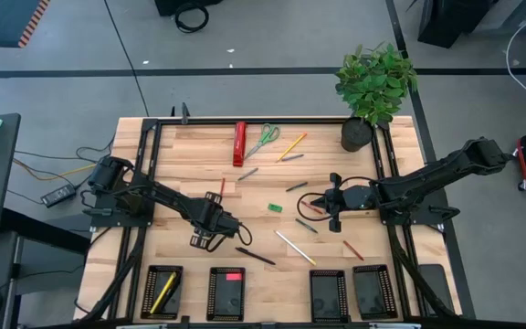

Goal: Sort crayons/erasers/pens/pencils in bins
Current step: Put the yellow eraser into the middle left black bin

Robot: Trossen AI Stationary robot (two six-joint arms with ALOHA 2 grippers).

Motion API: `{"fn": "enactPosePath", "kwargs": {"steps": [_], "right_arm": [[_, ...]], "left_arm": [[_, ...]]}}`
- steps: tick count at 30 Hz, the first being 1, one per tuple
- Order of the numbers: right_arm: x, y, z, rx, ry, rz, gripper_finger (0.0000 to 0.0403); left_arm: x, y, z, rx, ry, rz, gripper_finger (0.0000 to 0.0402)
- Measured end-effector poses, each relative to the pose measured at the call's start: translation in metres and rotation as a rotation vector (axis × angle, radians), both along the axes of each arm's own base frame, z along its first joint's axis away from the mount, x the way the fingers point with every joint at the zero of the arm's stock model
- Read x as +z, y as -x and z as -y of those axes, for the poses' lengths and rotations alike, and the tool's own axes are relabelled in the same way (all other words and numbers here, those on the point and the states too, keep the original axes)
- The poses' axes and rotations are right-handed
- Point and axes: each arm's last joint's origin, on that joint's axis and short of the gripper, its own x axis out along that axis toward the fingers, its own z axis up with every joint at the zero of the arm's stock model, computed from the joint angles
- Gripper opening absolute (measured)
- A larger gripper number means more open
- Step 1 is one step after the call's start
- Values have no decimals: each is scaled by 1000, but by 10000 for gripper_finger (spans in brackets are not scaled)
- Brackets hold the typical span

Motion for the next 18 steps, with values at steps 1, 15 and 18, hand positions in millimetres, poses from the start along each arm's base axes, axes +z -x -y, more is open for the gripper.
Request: {"fn": "enactPosePath", "kwargs": {"steps": [1, 15, 18], "right_arm": [[0, 0, 0, 0, 0, -1, 11], [-1, 1, 0, -4, -14, -15, 11], [-1, 1, 0, -4, -16, -15, 11]], "left_arm": [[0, 0, 0, 1, 0, 2, 168], [0, -6, -2, 91, 14, 75, 132], [0, -10, -3, 117, 25, 115, 116]]}}
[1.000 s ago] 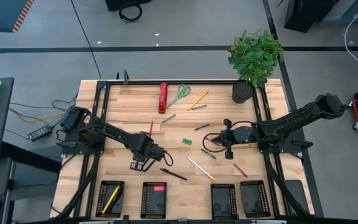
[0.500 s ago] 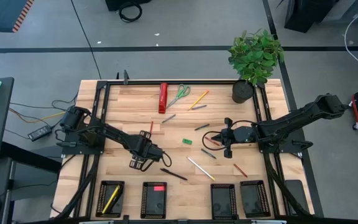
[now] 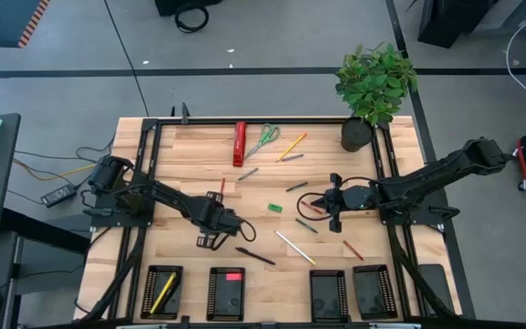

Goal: Sort crayons/erasers/pens/pencils in bins
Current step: Put the yellow eraser into the middle left black bin

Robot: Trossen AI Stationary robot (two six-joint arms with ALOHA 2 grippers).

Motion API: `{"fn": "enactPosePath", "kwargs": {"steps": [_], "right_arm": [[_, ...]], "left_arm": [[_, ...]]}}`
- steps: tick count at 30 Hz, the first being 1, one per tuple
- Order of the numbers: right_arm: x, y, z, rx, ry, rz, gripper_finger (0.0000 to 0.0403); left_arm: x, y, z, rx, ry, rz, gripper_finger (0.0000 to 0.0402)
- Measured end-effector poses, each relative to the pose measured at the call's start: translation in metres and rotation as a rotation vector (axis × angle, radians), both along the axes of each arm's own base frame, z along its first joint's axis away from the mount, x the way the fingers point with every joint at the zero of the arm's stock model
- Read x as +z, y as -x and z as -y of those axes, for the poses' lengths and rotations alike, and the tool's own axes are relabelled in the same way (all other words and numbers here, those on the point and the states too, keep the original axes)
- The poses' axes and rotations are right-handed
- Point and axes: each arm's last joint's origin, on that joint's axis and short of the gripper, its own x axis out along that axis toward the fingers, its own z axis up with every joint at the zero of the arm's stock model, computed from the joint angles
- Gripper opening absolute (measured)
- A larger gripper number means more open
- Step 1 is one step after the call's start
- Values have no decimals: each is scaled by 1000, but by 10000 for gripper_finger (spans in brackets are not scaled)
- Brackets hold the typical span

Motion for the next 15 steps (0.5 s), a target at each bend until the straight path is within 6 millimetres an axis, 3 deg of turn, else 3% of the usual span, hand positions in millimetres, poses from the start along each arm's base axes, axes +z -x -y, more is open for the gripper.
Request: {"fn": "enactPosePath", "kwargs": {"steps": [9, 15], "right_arm": [[0, 0, 0, -32, -51, 3, 11], [-1, 0, 0, -54, -84, 7, 11]], "left_arm": [[0, -2, 2, 186, 79, 35, 31], [22, -11, 23, 182, 130, 47, 27]]}}
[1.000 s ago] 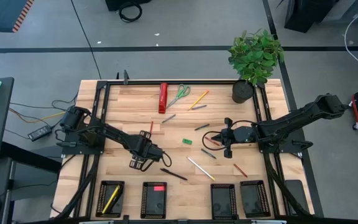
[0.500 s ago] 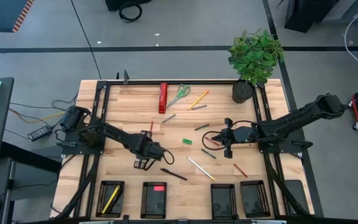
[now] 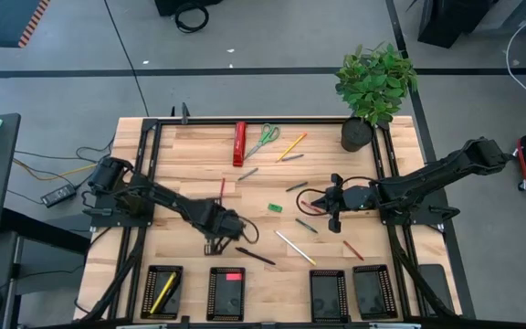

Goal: Sort crayons/erasers/pens/pencils in bins
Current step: Put the yellow eraser into the middle left black bin

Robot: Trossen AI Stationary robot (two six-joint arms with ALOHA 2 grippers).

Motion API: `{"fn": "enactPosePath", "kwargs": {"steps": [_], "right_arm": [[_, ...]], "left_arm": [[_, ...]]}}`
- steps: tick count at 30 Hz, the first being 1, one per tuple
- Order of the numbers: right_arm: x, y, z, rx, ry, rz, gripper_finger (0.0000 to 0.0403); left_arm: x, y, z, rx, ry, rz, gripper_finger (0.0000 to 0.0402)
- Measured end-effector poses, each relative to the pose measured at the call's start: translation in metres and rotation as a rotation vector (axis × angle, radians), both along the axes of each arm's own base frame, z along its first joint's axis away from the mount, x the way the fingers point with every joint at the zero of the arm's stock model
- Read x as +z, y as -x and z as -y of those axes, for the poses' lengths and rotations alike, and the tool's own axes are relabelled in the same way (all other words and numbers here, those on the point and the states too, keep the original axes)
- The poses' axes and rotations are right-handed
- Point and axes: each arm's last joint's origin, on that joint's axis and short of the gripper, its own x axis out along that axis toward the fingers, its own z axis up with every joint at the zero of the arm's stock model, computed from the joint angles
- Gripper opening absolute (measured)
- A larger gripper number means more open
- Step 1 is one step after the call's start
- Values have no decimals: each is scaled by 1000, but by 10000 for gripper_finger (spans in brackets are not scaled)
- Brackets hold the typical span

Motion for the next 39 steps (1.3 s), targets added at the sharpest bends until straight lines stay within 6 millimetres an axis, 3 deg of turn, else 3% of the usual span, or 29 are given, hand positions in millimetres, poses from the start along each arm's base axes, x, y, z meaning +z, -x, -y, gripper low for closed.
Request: {"fn": "enactPosePath", "kwargs": {"steps": [11, 15, 21, 28, 36, 39], "right_arm": [[2, -1, 0, -50, -89, 34, 11], [3, -2, -1, -82, -146, 60, 11], [3, -2, -1, -92, -164, 63, 11], [3, -2, -1, -83, -171, 60, 11], [3, -2, -2, -73, -205, 62, 11], [4, -2, -2, -73, -205, 64, 11]], "left_arm": [[85, -24, 62, -8, 92, 246, 27], [102, -20, 85, 35, 123, 317, 31], [111, -13, 119, 19, 244, 420, 34], [101, -10, 141, 54, 294, 423, 32], [53, -24, 159, 26, 329, 288, 34], [45, -24, 160, 22, 327, 247, 40]]}}
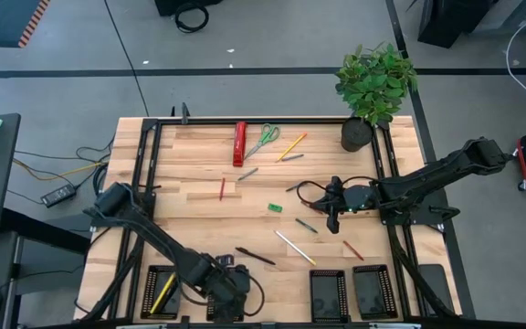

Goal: Sort crayons/erasers/pens/pencils in bins
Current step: Put the yellow eraser into the middle left black bin, then put the green eraser into the middle left black bin

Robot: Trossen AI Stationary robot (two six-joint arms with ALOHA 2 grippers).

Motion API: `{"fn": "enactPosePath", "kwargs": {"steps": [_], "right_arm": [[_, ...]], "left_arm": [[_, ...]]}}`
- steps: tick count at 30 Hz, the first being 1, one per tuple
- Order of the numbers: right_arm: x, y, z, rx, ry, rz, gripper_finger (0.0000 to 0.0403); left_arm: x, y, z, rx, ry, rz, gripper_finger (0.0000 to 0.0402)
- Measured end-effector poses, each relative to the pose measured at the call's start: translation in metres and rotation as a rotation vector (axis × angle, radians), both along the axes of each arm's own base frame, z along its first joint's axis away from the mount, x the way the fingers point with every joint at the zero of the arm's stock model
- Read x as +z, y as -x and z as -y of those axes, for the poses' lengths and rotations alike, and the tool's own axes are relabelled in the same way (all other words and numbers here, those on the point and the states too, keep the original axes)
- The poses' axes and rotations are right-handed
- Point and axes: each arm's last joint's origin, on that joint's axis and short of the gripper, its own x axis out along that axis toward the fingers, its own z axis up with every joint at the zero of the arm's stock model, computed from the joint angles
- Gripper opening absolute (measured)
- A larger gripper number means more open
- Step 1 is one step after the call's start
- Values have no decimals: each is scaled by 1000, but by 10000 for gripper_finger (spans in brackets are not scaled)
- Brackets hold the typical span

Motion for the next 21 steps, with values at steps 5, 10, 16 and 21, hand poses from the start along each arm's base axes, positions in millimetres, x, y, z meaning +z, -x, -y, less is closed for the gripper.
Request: {"fn": "enactPosePath", "kwargs": {"steps": [5, 10, 16, 21], "right_arm": [[0, 0, 0, -3, -14, -3, 11], [-1, 1, -1, 17, -23, -11, 11], [-1, 1, -5, 43, -14, -12, 11], [-1, 1, -5, 41, -1, -10, 11]], "left_arm": [[1, -1, -2, 37, -9, 5, 83], [2, -3, -5, 47, -8, 11, 131], [2, -10, -14, 56, -17, 15, 186], [8, -20, -29, 72, -20, 34, 204]]}}
